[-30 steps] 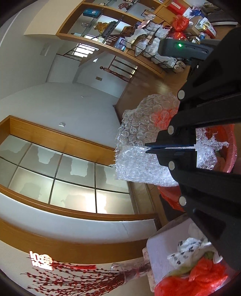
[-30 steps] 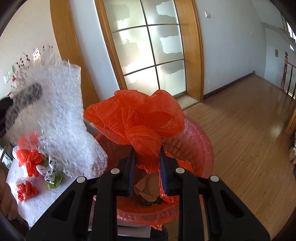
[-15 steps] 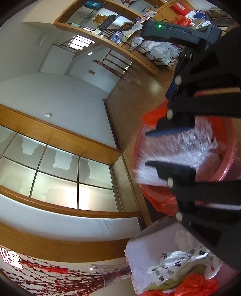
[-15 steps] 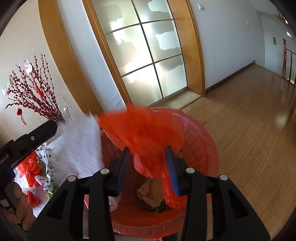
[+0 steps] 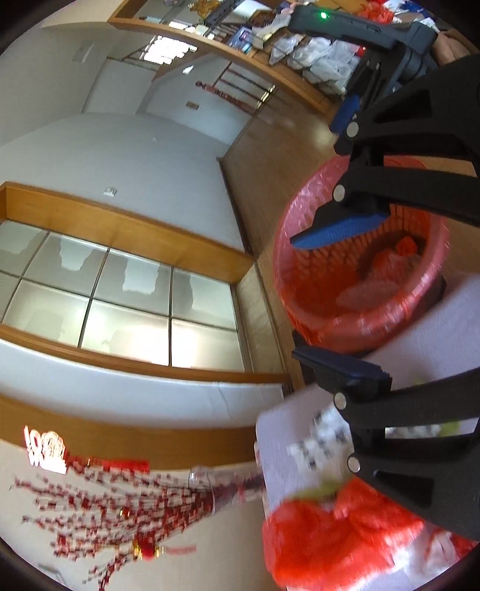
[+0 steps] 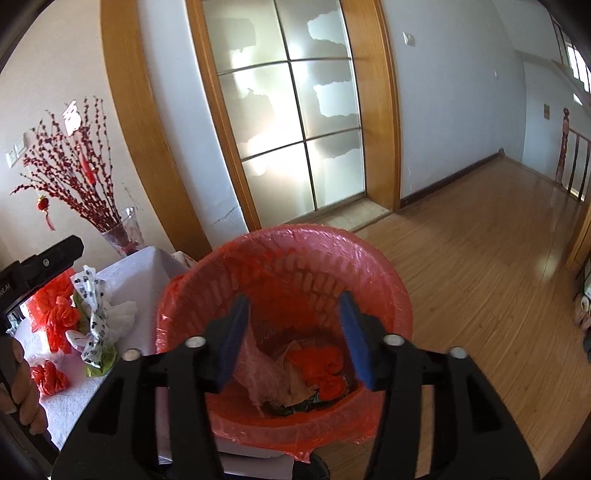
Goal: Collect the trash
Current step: 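Return to the table and grasp the white paw-print bag with the right gripper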
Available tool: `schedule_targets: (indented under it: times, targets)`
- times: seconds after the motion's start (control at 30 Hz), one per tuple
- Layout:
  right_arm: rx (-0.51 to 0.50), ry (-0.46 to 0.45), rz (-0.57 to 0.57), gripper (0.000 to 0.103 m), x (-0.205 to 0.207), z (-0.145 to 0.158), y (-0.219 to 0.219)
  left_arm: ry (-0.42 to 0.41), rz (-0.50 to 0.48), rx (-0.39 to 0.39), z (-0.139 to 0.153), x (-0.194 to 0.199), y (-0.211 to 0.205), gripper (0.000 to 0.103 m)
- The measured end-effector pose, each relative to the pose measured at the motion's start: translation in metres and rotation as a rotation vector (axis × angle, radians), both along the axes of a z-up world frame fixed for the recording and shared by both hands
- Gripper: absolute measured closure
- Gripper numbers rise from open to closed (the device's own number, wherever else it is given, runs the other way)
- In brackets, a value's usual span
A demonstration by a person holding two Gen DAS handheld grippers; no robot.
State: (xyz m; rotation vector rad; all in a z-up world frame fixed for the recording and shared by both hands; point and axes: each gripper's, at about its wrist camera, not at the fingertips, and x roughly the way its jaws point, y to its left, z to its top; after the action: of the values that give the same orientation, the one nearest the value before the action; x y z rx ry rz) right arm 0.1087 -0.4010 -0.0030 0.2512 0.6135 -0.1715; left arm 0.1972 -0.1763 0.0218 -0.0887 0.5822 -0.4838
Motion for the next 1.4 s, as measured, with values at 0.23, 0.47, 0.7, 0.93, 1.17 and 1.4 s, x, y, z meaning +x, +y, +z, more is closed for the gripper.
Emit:
schedule_targets:
  times: [0.23,0.47,0.7,0.93,1.17,1.4]
  targets:
    - [-0.026,-0.045,0.07,0.041,-0.004,0.012,0.04,-0.046,0.09,0.038,0.01,-0.03,0.049,0.042]
    - [-0.031,-0.055,0.161,0.041,-0.003,0.012,0.083,-0.116,0.204,0.085,0.023,-0.061,0.114,0.04]
    - [-0.018,-0.026,0.295,0.046,0.002,0.003,0.138,-0.13,0.365,0.154,0.017,-0.083,0.188,0.035]
    - [-0.027,0.023,0.381,0.055,0.022,-0.014,0.192,-0.066,0.486,0.16,-0.004,-0.097,0.249,0.035]
    - [0.013,0.07,0.381,0.06,0.053,-0.031,0.211,-0.025,0.521,0.147,-0.017,-0.108,0.273,0.035]
    - [0.024,0.098,0.364,0.064,0.076,-0.039,0.212,-0.016,0.503,0.14,-0.025,-0.108,0.28,0.035]
